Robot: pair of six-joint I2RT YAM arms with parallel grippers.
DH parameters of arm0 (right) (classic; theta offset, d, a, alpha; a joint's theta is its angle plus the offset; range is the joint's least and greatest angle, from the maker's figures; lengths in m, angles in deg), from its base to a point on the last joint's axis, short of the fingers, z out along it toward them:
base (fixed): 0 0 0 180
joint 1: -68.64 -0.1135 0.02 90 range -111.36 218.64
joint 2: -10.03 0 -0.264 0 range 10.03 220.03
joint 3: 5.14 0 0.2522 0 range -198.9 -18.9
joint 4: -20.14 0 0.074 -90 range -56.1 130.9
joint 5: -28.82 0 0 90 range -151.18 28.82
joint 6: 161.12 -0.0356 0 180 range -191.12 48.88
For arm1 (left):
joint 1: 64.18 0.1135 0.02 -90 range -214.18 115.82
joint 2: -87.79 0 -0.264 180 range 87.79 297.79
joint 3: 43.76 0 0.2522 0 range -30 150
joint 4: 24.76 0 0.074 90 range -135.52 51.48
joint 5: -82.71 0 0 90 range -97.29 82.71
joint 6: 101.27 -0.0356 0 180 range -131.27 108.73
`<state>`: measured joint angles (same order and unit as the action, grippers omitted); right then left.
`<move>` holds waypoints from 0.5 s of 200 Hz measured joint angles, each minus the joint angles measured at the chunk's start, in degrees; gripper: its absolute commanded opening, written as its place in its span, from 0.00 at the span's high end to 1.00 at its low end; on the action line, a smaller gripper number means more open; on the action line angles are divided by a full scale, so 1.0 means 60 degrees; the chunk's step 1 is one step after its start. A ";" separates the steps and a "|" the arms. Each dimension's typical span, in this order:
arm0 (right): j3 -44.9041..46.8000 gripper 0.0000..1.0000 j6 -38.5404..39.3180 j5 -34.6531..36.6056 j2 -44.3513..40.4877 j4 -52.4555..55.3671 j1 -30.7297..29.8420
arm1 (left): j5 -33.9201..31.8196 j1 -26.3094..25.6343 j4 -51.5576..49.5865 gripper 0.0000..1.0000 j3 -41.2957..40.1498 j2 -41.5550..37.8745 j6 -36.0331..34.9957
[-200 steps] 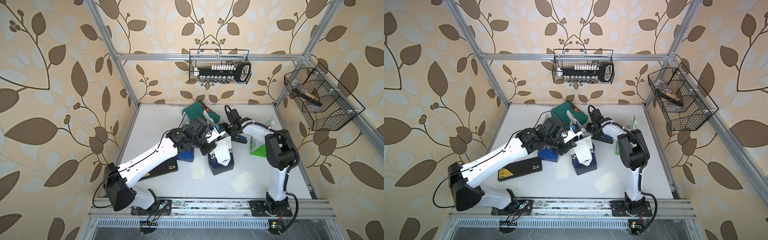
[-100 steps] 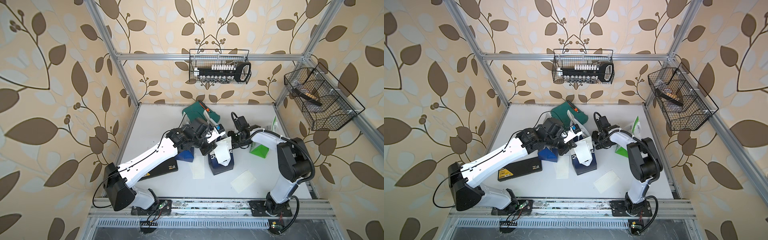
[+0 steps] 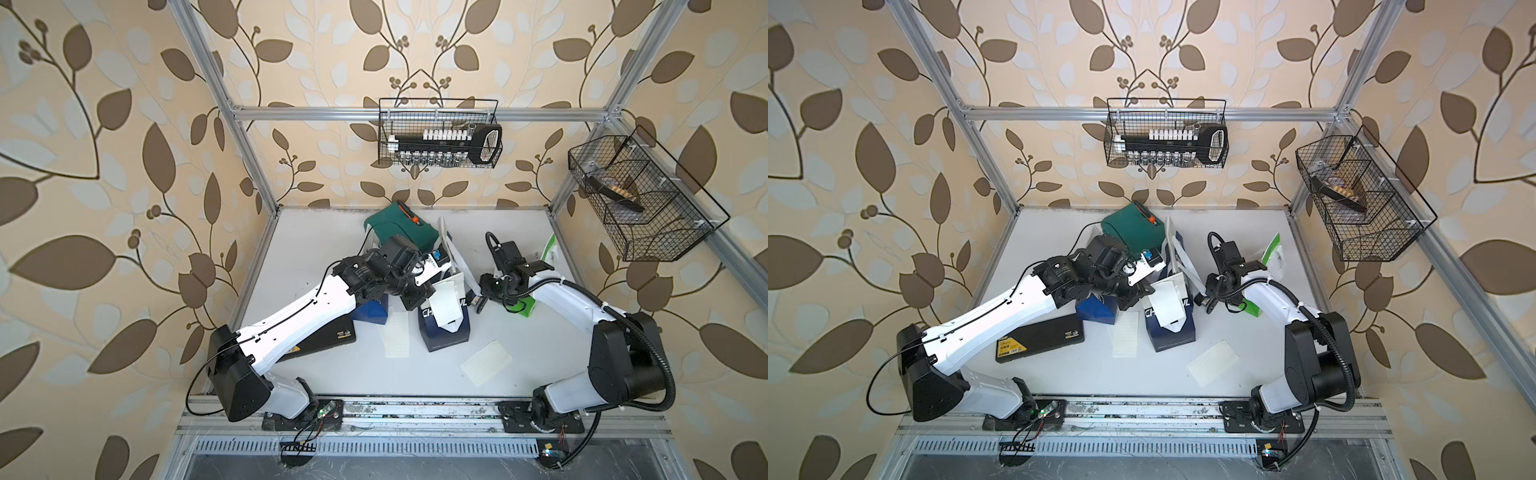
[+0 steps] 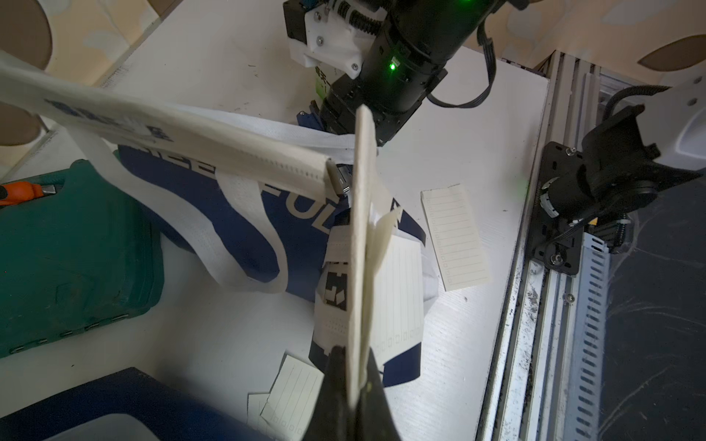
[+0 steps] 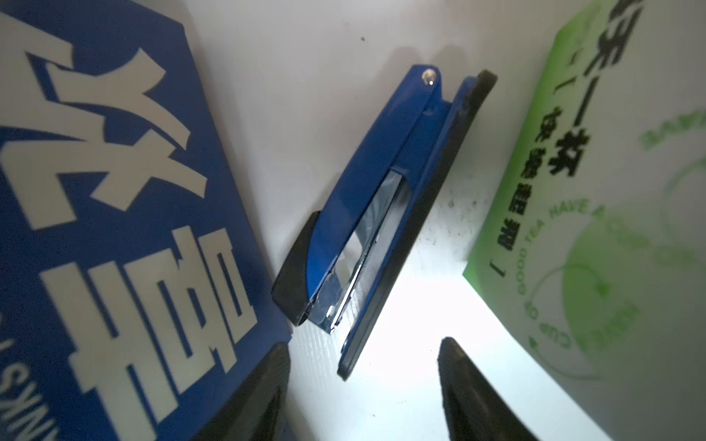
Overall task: Staple the receipts to the bags
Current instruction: Adjust the stapler at the center of the board.
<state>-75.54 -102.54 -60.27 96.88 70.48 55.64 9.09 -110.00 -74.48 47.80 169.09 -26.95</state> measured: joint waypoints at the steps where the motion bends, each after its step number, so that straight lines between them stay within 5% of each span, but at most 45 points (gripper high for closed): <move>1: 0.0000 0.46 0.0011 0.0000 0.0015 -0.0007 0.0007 | 0.0000 0.0000 0.0004 1.00 0.0000 0.0000 0.0000; 100: -0.0033 0.71 -0.0372 -0.0302 0.1308 -0.0834 0.0568 | -0.0033 0.0000 0.0029 1.00 -0.0004 0.0011 0.0109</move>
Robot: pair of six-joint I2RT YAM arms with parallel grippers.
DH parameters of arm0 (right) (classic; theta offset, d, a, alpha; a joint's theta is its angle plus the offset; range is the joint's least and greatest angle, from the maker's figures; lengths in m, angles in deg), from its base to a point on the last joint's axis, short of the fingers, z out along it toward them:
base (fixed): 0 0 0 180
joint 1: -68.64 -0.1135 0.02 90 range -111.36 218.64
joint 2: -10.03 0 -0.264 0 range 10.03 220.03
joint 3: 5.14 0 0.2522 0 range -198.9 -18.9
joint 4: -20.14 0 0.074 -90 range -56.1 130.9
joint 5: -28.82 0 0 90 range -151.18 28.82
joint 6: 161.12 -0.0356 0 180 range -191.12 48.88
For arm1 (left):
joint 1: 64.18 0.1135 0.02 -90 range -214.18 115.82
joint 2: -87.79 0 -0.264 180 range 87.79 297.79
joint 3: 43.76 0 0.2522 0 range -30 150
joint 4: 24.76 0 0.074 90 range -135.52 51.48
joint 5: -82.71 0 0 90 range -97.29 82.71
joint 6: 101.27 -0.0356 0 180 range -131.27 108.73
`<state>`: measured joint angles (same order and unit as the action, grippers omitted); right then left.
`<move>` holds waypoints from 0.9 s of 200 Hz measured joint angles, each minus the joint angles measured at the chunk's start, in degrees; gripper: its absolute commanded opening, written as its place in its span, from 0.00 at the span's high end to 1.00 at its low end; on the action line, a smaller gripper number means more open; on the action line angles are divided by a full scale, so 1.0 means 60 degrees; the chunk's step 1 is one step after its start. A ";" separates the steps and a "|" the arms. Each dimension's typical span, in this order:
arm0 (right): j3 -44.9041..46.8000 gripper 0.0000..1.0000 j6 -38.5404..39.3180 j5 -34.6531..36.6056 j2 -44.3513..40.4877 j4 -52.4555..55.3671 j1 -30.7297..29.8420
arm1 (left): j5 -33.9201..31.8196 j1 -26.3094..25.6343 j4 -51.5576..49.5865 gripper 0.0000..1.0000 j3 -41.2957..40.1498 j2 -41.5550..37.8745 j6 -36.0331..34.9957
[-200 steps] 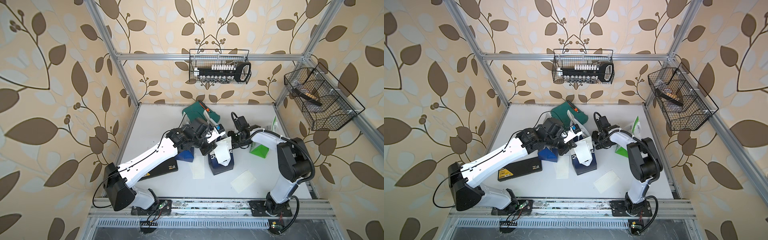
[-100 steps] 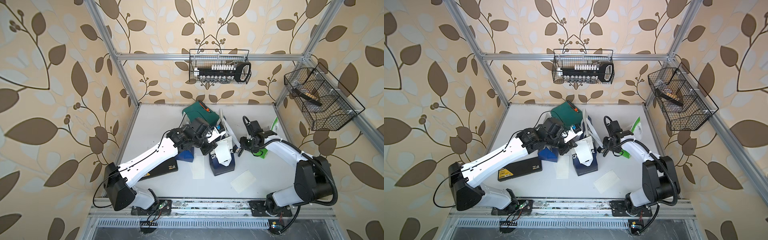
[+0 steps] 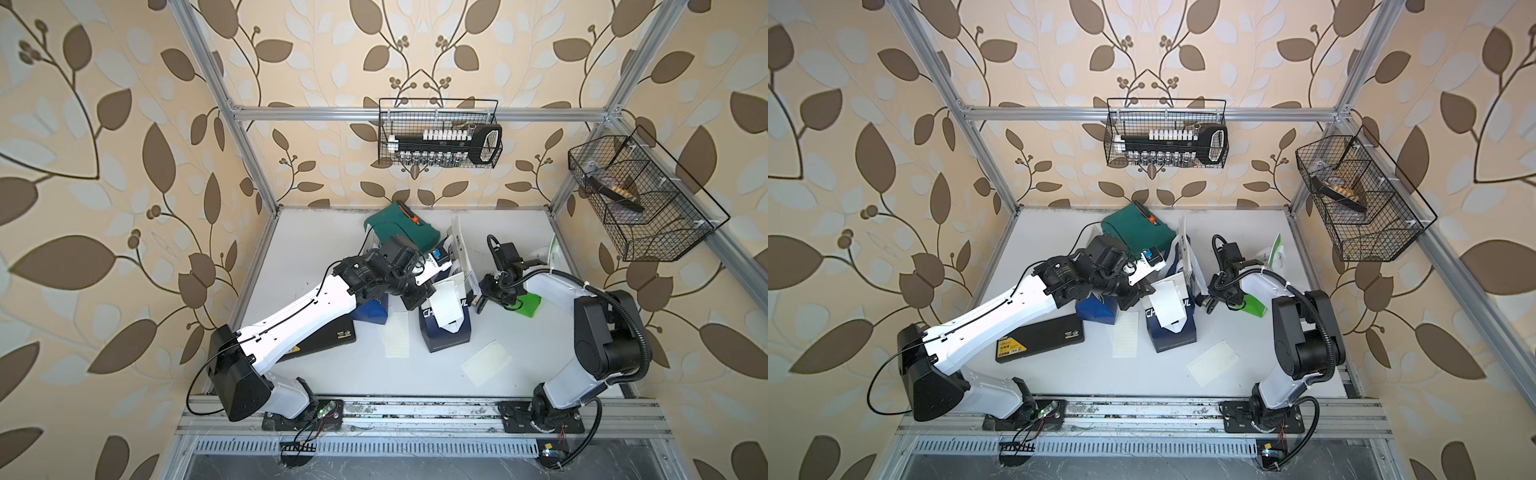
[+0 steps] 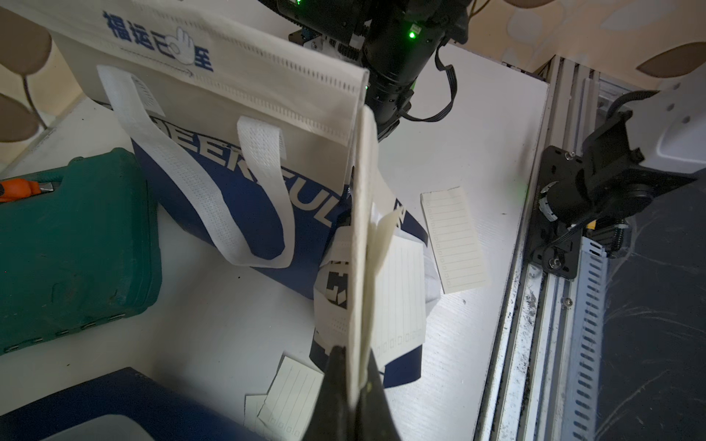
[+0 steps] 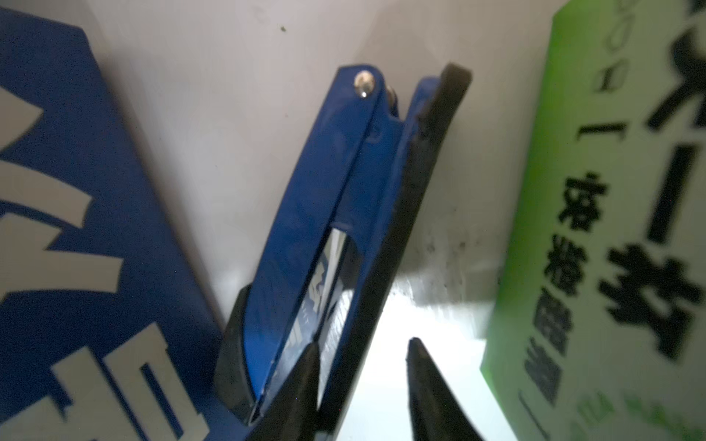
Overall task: Staple the receipts to the bags
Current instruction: Pick up the stapler from the center of the board.
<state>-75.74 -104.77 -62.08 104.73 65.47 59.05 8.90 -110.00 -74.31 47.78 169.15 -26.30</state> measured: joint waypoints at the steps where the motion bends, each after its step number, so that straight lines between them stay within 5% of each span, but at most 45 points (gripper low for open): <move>1: 0.0000 0.72 0.0025 -0.0007 0.0000 -0.0004 0.0000 | 0.0000 0.0000 0.0000 1.00 -0.0004 0.0000 0.0000; 75: -0.0109 0.82 -0.0066 0.0229 0.0229 -0.0142 0.0015 | -0.0018 0.0000 0.0000 1.00 -0.0018 0.0000 0.0040; 110: -0.0164 1.00 -0.0011 0.0459 0.0477 -0.0157 0.0084 | -0.0022 0.0000 0.0000 1.00 -0.0018 0.0000 0.0047; 127: -0.0084 1.00 0.0015 0.0317 0.0408 -0.0313 0.0146 | -0.0018 0.0000 -0.0015 1.00 -0.0018 0.0000 0.0044; 180: 0.0160 1.00 0.0433 -0.0124 -0.2047 -0.0423 0.0208 | 0.0328 0.0022 -0.0499 1.00 0.0036 -0.0073 -0.0284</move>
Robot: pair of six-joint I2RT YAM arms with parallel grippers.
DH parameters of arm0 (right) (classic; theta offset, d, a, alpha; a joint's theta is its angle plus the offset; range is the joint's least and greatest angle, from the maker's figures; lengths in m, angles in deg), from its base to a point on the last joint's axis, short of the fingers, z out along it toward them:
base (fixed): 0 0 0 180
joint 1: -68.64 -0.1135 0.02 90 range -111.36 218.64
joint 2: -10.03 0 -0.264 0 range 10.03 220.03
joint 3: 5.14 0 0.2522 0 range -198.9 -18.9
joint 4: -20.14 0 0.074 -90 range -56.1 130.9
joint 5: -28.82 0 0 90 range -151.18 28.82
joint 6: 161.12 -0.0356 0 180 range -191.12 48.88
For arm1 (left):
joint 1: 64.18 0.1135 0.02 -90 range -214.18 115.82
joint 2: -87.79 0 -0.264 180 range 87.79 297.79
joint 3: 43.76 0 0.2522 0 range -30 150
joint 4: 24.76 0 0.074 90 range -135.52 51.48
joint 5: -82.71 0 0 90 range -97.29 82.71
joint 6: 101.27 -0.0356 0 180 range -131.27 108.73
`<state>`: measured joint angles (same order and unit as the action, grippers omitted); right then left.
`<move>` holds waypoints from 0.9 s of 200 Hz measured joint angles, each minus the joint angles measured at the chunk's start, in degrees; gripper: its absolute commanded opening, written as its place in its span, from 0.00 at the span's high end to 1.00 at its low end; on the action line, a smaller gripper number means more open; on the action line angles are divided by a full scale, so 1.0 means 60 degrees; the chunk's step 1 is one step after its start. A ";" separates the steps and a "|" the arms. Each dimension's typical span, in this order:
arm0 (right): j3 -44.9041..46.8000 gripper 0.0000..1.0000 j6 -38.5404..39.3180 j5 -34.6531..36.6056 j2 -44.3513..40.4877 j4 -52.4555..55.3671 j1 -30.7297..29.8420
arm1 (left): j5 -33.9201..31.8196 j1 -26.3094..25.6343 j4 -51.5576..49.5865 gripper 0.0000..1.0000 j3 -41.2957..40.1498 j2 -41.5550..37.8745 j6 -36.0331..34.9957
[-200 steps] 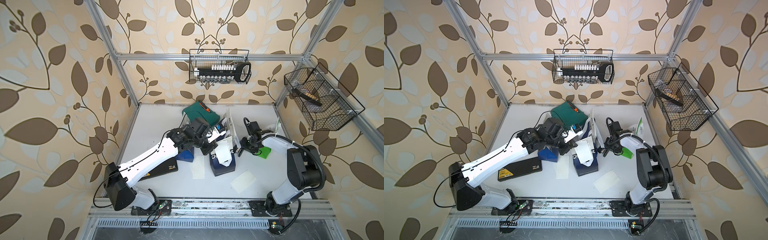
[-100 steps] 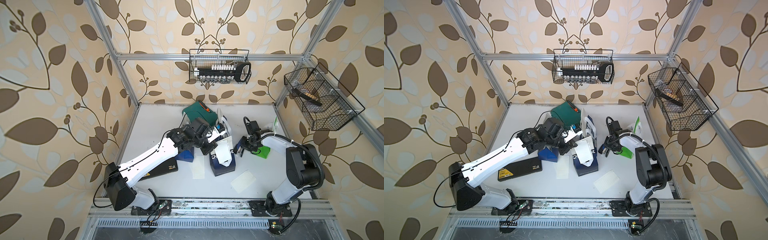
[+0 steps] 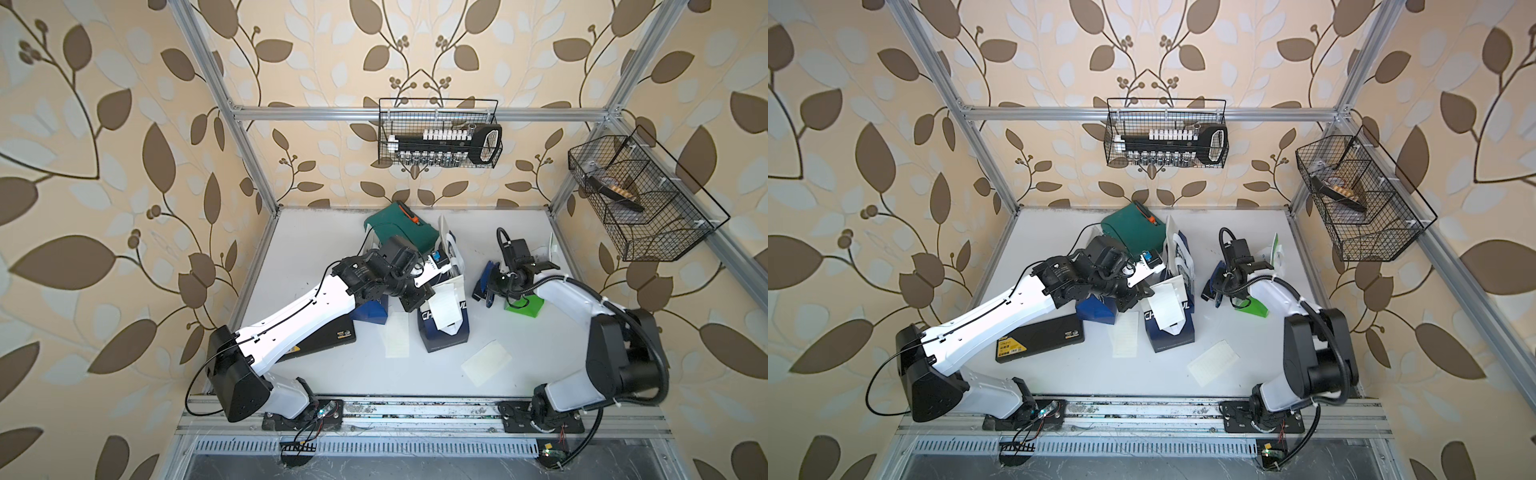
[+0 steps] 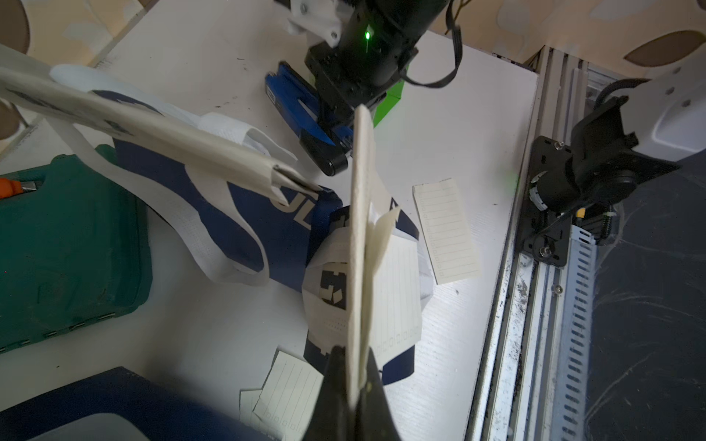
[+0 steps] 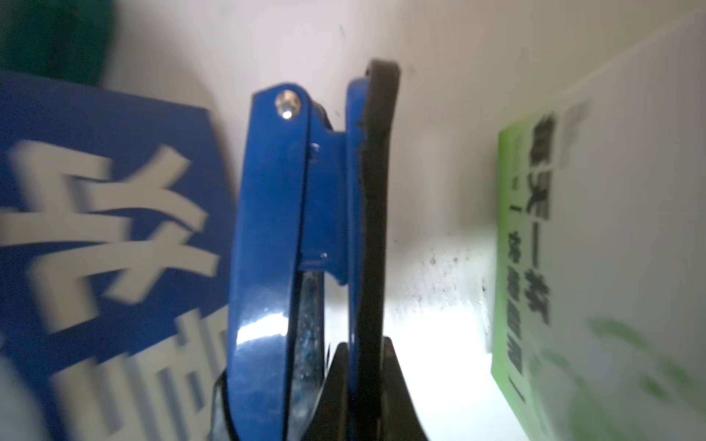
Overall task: Staple the receipts to the bags
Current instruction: Pick up the stapler from the center of the board, then pick up the takeout bag from the center of the board.
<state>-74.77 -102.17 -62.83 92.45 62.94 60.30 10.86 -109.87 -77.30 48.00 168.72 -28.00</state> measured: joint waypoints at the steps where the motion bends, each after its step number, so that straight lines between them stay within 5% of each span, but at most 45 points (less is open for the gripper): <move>1: -0.0007 1.00 0.0011 -0.0011 -0.0058 -0.0004 0.0000 | 0.0004 0.0000 -0.0018 1.00 0.0007 0.0000 -0.0011; 54: -0.1082 1.00 0.0729 -0.1107 -0.2834 -0.1377 -0.0029 | 0.0681 0.0135 -0.1173 1.00 0.0769 0.0004 -0.0645; 124: -0.0750 1.00 -0.0022 -0.6237 -0.3045 -0.5355 -0.0809 | 0.2262 0.0324 -0.1934 1.00 0.1716 0.0015 -0.0940; 180: -0.0310 1.00 -0.0769 -0.8579 -0.3351 -0.7089 -0.1220 | 0.3843 0.1013 -0.1803 1.00 0.1759 0.0004 -0.0426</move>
<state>-76.63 -106.78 -114.30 72.34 20.41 52.98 33.92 -103.79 -88.12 58.56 168.74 -30.56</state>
